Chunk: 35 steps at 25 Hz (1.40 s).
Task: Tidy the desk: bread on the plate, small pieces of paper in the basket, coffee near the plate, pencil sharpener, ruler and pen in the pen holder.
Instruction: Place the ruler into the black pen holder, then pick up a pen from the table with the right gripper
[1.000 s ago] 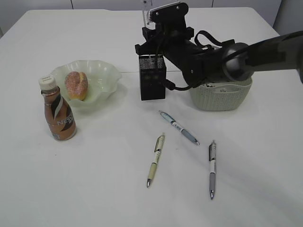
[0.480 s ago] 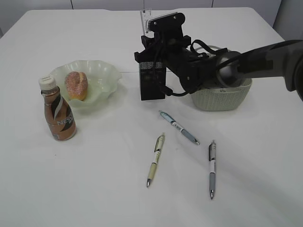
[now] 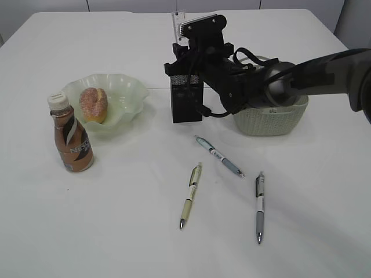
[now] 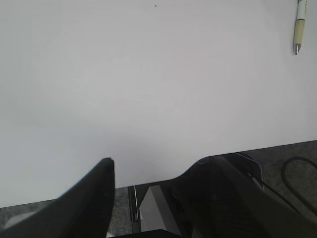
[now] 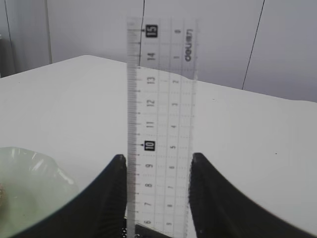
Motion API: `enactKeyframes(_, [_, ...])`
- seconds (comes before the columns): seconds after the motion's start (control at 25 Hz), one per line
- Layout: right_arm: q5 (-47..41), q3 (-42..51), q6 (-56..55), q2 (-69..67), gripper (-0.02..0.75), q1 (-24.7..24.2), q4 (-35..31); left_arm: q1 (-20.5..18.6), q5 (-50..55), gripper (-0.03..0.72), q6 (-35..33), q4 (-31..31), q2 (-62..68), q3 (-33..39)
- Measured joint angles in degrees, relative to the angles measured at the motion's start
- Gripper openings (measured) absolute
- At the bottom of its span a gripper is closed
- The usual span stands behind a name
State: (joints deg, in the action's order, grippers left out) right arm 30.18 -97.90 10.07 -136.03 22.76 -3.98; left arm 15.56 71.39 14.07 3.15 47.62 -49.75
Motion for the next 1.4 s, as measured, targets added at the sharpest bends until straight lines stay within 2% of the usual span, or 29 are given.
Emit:
enactKeyframes(0.2, [-0.25, 0.0, 0.0, 0.0, 0.395, 0.0, 0.0, 0.0, 0.0, 0.445, 0.0, 0.0, 0.0, 0.0])
enactKeyframes(0.4, [-2.54, 0.0, 0.0, 0.0, 0.412, 0.0, 0.1, 0.0, 0.0, 0.445, 0.0, 0.0, 0.0, 0.0])
enactKeyframes(0.6, [-10.19, 0.0, -0.87, 4.5, 0.414, 0.0, -0.01, 0.0, 0.0, 0.445, 0.0, 0.0, 0.0, 0.0])
enactKeyframes(0.8, [-26.58, 0.0, -2.71, 14.57, 0.414, 0.0, -0.32, 0.0, 0.0, 0.445, 0.0, 0.0, 0.0, 0.0])
enactKeyframes(1.2, [-71.68, 0.0, -4.15, 37.56, 0.414, 0.0, -3.67, 0.0, 0.0, 0.445, 0.0, 2.37, 0.0, 0.0])
enactKeyframes(1.4, [-89.02, 0.0, -4.94, 47.06, 0.414, 0.0, -3.67, 0.0, 0.0, 0.445, 0.0, 2.5, 0.0, 0.0])
